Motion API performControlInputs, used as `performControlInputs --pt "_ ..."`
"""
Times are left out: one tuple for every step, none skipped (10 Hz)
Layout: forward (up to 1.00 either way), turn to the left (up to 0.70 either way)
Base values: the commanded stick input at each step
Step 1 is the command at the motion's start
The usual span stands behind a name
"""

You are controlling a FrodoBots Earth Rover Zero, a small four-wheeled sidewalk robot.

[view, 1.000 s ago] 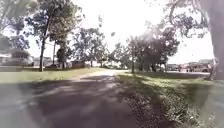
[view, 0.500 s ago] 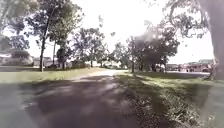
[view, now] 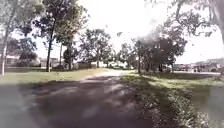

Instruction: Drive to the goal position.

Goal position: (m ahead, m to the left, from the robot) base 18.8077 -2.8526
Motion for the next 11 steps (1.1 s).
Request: performControlInputs --pt "0.70 0.35" --pt "0.70 0.35" --pt "0.70 0.35" --pt "0.70 0.35" --pt "0.70 0.35" --pt "0.70 0.35" --pt "0.70 0.00" --pt "0.70 0.00" --pt "0.70 0.00" --pt "0.70 0.00" --pt "0.70 0.00"
